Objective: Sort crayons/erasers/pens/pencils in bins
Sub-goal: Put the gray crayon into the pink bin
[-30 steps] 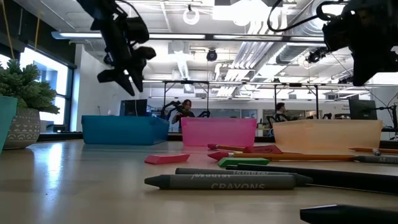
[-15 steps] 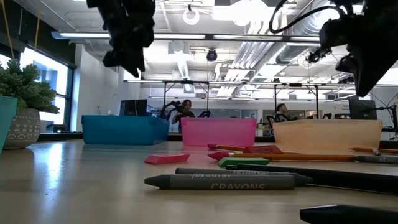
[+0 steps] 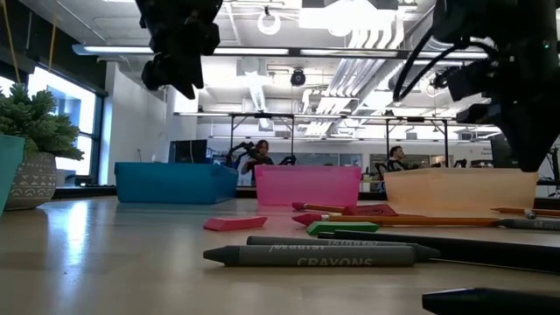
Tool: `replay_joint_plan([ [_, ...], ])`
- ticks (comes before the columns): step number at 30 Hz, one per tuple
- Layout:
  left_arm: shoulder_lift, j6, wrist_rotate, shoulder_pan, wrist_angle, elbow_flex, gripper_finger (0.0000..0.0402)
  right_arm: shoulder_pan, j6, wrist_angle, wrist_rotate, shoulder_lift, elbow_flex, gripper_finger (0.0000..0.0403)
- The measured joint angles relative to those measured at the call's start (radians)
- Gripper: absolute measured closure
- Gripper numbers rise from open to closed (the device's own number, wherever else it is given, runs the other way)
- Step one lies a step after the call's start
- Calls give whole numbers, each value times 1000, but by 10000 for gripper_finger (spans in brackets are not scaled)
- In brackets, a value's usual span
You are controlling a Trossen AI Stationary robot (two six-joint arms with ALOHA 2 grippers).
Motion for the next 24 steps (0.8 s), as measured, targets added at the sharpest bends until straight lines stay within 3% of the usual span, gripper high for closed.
replay_joint_plan([
  [10, 0, -6, -48, -24, 1, 0, 268, 0, -1, 0, -4, 113, 0, 397],
  [20, 0, -6, -55, -25, 1, 0, 268, 0, -21, 16, -10, 143, 0, 316],
  [24, 0, 2, -55, -25, 1, 0, 268, 0, -27, 72, -38, 142, 1, 305],
])
